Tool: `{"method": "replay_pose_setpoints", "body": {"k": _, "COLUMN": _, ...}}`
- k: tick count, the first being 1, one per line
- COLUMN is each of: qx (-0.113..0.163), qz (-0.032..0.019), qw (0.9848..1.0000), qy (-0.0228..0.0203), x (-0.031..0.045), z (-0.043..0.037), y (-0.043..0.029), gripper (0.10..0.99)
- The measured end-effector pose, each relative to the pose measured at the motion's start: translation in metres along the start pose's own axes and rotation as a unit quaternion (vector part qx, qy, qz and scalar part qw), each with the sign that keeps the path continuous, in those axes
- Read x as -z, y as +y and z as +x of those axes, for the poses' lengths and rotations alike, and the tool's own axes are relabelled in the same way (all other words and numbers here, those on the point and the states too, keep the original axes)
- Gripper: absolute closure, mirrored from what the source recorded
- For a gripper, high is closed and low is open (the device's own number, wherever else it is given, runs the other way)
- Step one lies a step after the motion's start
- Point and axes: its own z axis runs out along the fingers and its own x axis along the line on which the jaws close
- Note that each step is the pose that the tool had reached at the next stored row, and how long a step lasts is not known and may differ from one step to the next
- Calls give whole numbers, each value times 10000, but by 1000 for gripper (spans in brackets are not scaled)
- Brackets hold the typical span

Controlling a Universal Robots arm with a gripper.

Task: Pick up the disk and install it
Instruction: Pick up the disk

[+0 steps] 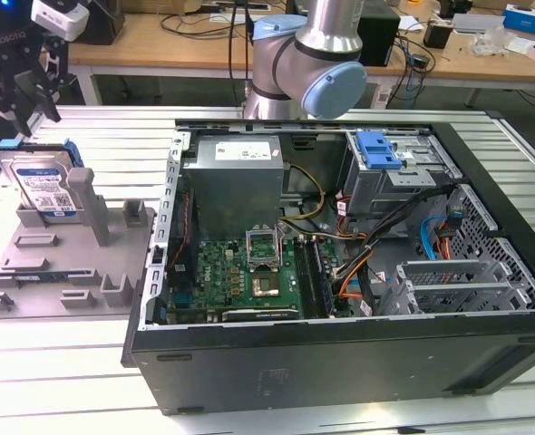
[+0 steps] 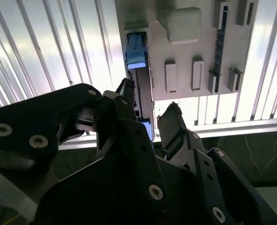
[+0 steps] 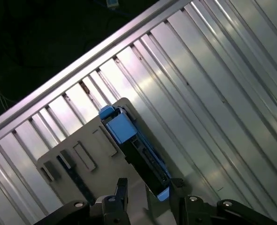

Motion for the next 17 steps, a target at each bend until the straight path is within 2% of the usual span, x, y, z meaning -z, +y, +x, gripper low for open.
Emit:
{"method": "replay_pose_setpoints", "body": {"k": 4, "qx": 319, "qz": 21, "qw": 9995, "qy": 12, "x": -3, "z": 0, "y": 0, "gripper": 604}}
{"method": "replay_pose_setpoints", "body": {"k": 9, "qx": 724, "qz": 59, "qw": 9974, "qy": 10, "x": -9, "z": -1, "y": 0, "gripper": 604}}
{"method": "replay_pose_setpoints", "body": {"k": 17, "qx": 1269, "qz": 191, "qw": 9917, "qy": -17, "x": -21, "z": -7, "y": 4, "gripper": 604}}
